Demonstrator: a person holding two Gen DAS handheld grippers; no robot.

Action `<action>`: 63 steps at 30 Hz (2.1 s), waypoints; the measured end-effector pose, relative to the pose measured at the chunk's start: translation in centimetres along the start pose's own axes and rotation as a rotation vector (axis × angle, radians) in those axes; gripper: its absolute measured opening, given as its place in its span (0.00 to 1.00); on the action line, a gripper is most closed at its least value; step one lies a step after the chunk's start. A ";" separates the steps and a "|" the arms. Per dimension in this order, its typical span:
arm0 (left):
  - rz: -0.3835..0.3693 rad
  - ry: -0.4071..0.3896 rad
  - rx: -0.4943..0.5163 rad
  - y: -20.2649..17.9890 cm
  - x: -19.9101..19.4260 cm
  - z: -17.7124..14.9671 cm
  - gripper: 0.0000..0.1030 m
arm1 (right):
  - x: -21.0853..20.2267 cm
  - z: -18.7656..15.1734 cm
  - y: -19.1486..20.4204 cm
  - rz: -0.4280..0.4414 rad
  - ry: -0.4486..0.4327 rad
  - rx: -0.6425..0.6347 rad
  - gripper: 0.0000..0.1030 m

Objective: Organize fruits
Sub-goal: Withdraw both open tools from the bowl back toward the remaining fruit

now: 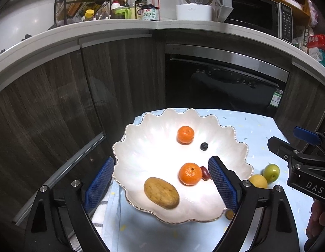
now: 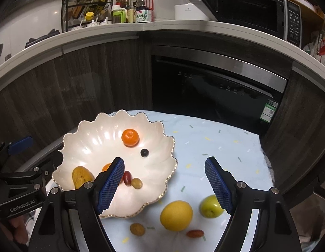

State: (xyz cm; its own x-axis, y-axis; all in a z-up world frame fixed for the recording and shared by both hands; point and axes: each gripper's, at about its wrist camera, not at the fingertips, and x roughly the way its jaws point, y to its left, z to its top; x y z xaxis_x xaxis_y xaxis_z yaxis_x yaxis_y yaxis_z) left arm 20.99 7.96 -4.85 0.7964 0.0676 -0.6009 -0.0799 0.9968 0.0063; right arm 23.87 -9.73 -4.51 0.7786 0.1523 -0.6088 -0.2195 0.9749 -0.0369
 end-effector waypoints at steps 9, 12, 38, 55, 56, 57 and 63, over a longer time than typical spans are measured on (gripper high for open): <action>-0.032 -0.011 0.031 -2.9 -1.7 -0.7 0.89 | -2.1 -1.2 -2.5 -0.025 -0.010 0.042 0.77; -0.045 -0.010 0.039 -3.7 -2.0 -0.8 0.89 | -2.5 -1.6 -3.3 -0.033 -0.008 0.053 0.77; -0.121 0.013 0.121 -8.8 -3.2 -3.6 0.88 | -3.3 -5.3 -7.4 -0.056 0.028 0.073 0.77; -0.151 0.052 0.162 -10.7 -2.9 -6.2 0.86 | -3.0 -8.0 -8.0 -0.031 0.054 0.040 0.77; -0.152 0.054 0.162 -10.7 -2.8 -6.3 0.85 | -3.0 -8.1 -7.9 -0.030 0.055 0.039 0.77; -0.155 0.056 0.163 -10.7 -2.8 -6.4 0.85 | -2.9 -8.2 -7.9 -0.028 0.056 0.037 0.77; -0.163 0.069 0.168 -10.9 -2.4 -7.2 0.84 | -2.6 -8.9 -7.9 -0.019 0.066 0.014 0.77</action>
State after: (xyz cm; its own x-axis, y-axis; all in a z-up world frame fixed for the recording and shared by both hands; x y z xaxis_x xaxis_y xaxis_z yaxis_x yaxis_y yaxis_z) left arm 15.62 -3.42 -9.19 0.7473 -0.0924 -0.6580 0.1517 0.9878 0.0336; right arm 18.31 -19.24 -9.71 0.7421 0.1231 -0.6588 -0.1965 0.9797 -0.0383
